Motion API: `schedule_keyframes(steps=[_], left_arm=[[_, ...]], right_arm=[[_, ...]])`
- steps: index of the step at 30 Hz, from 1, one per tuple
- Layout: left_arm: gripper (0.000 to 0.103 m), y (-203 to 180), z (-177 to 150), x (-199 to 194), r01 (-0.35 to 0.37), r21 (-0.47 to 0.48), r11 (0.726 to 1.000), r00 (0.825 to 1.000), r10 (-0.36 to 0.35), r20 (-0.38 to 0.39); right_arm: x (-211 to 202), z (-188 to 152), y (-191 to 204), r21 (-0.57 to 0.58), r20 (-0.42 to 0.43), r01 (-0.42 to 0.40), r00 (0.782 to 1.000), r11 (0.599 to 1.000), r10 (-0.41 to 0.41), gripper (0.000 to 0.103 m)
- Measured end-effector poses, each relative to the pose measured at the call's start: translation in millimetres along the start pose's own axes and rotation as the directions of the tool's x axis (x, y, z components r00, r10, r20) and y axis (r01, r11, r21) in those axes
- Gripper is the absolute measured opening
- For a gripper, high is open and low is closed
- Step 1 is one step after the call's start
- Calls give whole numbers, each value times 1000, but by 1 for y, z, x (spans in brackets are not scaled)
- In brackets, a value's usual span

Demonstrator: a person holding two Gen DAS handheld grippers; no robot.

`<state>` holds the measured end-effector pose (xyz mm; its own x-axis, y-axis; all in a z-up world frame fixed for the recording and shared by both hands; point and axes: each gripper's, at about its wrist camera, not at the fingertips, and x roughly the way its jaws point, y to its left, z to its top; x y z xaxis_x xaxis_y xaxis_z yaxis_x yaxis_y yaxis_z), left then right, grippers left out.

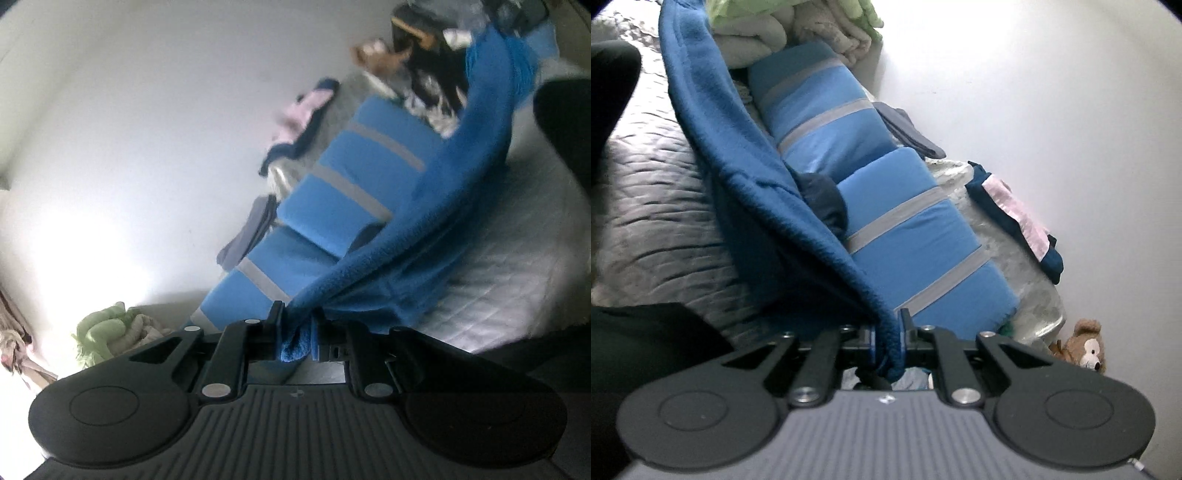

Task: Fold clothes

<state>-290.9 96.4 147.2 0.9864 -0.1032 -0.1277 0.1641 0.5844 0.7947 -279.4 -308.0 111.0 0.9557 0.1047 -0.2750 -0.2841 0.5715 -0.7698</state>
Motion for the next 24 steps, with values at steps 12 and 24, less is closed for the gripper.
schedule_keyframes(steps=[12, 24], left_arm=[[14, 1, 4, -22, 41, -73, 997, 999, -40, 13], [14, 25, -26, 114, 127, -170, 977, 982, -148, -116]], right_arm=[[-49, 3, -12, 112, -2, -29, 1000, 993, 30, 10], [99, 11, -46, 307, -56, -186, 976, 933, 212, 11]])
